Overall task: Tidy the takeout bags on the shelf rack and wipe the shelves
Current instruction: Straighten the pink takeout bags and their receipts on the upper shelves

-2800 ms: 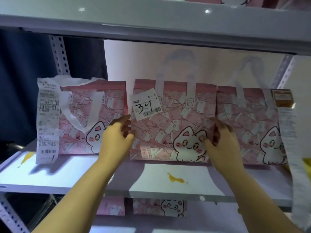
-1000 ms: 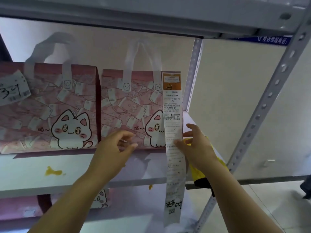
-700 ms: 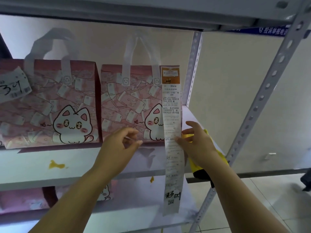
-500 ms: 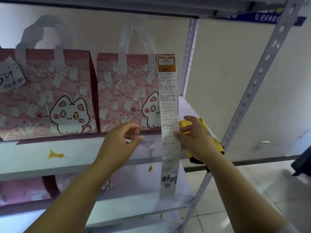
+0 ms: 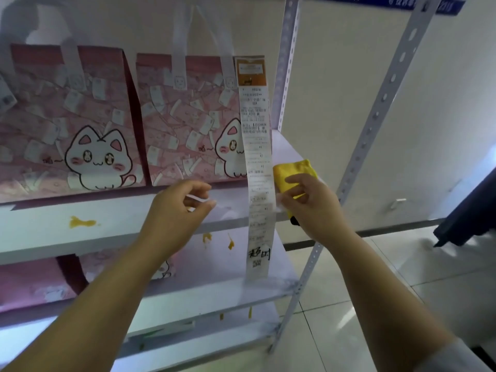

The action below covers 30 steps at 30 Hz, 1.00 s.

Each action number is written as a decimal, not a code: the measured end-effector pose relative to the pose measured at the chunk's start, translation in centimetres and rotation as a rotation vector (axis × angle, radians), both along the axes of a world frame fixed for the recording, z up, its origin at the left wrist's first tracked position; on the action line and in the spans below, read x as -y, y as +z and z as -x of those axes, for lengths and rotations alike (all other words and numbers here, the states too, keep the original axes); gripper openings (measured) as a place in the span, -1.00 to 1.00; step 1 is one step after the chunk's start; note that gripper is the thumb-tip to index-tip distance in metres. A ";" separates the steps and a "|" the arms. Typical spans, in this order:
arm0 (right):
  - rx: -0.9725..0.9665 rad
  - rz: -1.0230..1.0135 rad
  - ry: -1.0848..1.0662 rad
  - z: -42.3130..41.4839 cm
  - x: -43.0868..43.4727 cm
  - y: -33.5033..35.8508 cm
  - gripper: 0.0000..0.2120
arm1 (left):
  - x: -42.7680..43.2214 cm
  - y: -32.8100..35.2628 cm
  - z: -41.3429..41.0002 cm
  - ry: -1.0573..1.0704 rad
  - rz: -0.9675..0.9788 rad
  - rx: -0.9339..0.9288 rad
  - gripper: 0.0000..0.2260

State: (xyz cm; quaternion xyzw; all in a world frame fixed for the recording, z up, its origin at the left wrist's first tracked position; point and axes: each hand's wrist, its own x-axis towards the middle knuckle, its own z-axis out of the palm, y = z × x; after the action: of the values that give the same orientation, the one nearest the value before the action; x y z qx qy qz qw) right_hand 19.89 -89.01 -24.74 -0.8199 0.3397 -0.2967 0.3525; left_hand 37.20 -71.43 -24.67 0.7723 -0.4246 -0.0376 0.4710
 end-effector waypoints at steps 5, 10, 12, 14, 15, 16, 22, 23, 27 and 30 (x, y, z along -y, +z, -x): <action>0.056 0.075 -0.014 -1.9 1.9 1.4 -0.83 | 0.9 1.2 -1.9 0.079 0.070 0.047 -0.79; 0.115 0.149 -0.026 -6.2 4.2 3.5 -0.59 | 2.4 3.8 -4.9 0.277 0.152 0.183 -0.59; 0.101 0.119 -0.037 -7.8 5.0 4.4 -0.45 | 2.8 4.5 -6.0 0.344 0.168 0.184 -0.50; 0.060 0.019 -0.045 -9.2 5.6 5.3 -0.41 | 3.1 4.8 -7.0 0.396 0.148 0.170 -0.43; 0.069 -0.050 -0.030 -9.8 5.9 5.6 -0.49 | 3.3 4.9 -7.3 0.421 0.133 0.153 -0.41; 0.093 -0.105 -0.005 -10.3 6.2 5.8 -0.65 | 3.4 5.0 -7.5 0.443 0.121 0.134 -0.38; 0.074 -0.078 0.048 -11.3 6.9 5.2 -0.86 | 3.5 5.1 -8.1 0.422 0.107 0.075 -0.47; 0.072 -0.060 0.039 -11.3 6.9 5.1 -0.86 | 3.5 5.2 -8.1 0.416 0.109 0.064 -0.49; 0.132 0.008 -0.002 -10.8 7.1 5.1 -0.82 | 3.3 5.5 -8.1 0.423 0.130 0.041 -0.56; 0.219 -0.024 -0.037 -10.3 7.0 5.3 -0.82 | 3.3 5.8 -7.9 0.404 0.182 0.077 -0.64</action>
State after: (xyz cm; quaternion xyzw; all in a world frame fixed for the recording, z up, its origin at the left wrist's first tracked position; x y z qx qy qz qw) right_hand 30.20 -96.02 -19.43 -0.7718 0.3179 -0.3871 0.3916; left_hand 45.06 -74.72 -18.89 0.7968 -0.2807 0.1256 0.5201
